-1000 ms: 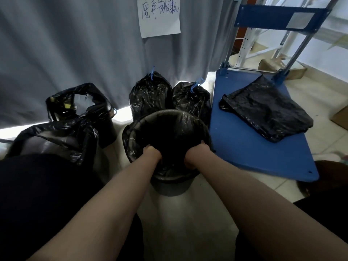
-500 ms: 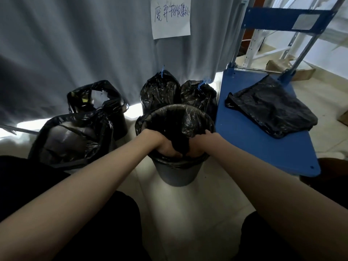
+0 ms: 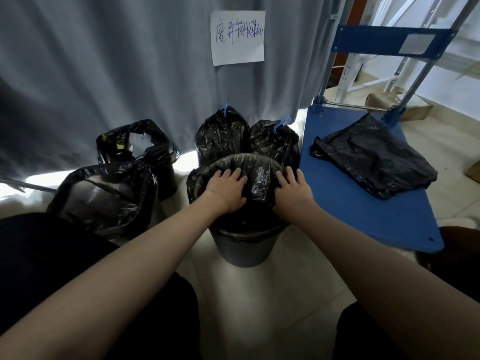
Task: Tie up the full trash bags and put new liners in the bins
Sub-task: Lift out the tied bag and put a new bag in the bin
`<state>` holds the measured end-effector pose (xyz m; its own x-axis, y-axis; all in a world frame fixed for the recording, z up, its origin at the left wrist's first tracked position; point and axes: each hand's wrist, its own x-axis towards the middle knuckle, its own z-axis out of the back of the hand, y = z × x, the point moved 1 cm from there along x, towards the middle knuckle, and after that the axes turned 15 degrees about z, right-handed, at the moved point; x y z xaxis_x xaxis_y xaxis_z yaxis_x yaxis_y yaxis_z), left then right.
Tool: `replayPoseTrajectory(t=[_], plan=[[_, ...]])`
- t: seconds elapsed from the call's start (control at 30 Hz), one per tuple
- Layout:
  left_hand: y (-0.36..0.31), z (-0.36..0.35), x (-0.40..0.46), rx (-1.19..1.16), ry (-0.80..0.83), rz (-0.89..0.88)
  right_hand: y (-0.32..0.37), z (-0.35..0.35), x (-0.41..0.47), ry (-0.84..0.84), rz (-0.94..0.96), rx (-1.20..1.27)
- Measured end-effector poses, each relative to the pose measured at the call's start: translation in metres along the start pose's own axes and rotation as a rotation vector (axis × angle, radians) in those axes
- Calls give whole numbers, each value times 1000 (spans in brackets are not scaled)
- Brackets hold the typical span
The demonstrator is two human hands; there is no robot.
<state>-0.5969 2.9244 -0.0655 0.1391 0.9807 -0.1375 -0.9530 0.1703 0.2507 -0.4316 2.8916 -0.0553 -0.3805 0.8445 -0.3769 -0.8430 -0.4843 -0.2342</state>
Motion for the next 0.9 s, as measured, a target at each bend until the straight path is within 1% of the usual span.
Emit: replayPoseTrajectory(t=[0.07,0.13,0.17,0.2,0.27,0.3,0.37,0.43,0.47,0.5,0.53,0.6,0.63,0.7,0.77,0.83,0.9], plan=[[-16,-4,6,-46,-14,-32,0,-3,3,-24,-8,46],[-34,-5,13,-142,-67,-64,0,-1,7,-125,1,125],[-42,-6,16,-198,-59,-67,-1,0,8,-179,1,169],[-49,-8,21,-254,-14,-71,-3,1,8,-229,-4,214],[-62,-16,30,-304,159,-107,-8,1,6,-319,-25,309],[-68,-20,33,-278,249,-137,-11,0,4,-353,-32,347],[-76,-29,37,-191,375,-186,-16,-4,1,-392,-29,372],[-80,-31,37,-146,418,-209,-19,-8,-1,-412,-25,373],[-79,-27,36,-143,405,-208,-20,-9,-2,-424,-24,374],[-77,-21,35,-161,351,-190,-20,-10,-2,-437,-26,376],[-73,-13,35,-208,243,-160,-21,-10,-2,-448,-34,381],[-59,7,33,-340,-31,-70,-22,-9,-2,-462,-68,400],[-50,16,32,-397,-135,-26,-22,-9,-3,-464,-87,411],[-25,27,31,-462,-269,77,-22,-8,-3,-456,-112,430],[2,30,28,-461,-323,199,-20,-7,-3,-439,-120,436],[27,26,22,-417,-322,316,-18,-7,-2,-424,-131,427],[43,17,13,-375,-303,393,-17,-6,-3,-418,-135,420]])
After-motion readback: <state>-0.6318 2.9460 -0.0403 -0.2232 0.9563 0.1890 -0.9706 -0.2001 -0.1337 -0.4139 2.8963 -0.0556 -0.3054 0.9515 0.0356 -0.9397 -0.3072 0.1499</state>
